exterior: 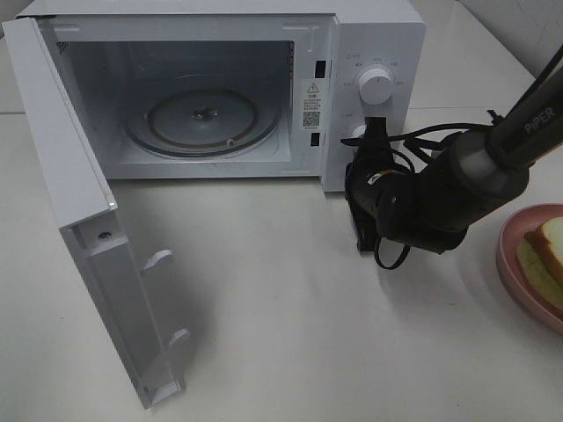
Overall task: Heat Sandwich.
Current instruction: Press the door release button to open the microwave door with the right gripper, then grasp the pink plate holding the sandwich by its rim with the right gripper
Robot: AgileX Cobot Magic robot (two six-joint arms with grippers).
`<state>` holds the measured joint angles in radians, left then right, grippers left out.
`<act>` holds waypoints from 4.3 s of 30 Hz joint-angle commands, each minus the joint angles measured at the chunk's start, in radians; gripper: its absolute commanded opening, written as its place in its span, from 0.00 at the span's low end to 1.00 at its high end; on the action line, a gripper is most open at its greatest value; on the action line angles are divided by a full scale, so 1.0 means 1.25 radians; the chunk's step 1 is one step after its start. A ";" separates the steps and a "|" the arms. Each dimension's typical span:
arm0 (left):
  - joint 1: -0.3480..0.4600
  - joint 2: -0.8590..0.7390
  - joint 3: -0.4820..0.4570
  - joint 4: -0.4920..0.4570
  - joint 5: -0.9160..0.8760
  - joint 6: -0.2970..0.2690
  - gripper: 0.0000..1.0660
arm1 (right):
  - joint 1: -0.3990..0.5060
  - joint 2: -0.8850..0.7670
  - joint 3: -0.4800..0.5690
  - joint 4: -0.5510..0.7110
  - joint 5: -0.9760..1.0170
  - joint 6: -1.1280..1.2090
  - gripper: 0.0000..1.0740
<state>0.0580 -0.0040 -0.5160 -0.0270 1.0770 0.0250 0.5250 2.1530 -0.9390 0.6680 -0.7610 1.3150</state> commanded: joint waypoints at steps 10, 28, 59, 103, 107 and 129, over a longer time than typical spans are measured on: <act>-0.005 -0.021 0.000 -0.003 -0.009 -0.002 0.92 | 0.022 -0.052 0.045 -0.067 -0.016 0.028 0.00; -0.005 -0.021 0.000 -0.003 -0.009 -0.002 0.92 | 0.028 -0.231 0.198 -0.070 0.183 -0.139 0.00; -0.005 -0.021 0.000 -0.003 -0.009 -0.002 0.92 | 0.010 -0.515 0.198 -0.408 0.906 -1.003 0.11; -0.005 -0.021 0.000 -0.003 -0.009 -0.002 0.92 | -0.298 -0.464 0.121 -0.654 1.143 -0.993 0.84; -0.005 -0.021 0.000 -0.003 -0.009 -0.002 0.92 | -0.298 -0.428 0.121 -0.654 1.122 -0.993 0.83; -0.005 -0.021 0.000 -0.003 -0.009 -0.002 0.92 | -0.298 -0.285 0.122 -0.654 1.018 -0.998 0.81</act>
<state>0.0580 -0.0040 -0.5160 -0.0270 1.0770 0.0250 0.1570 1.7920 -0.7860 -0.1410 0.5180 0.0810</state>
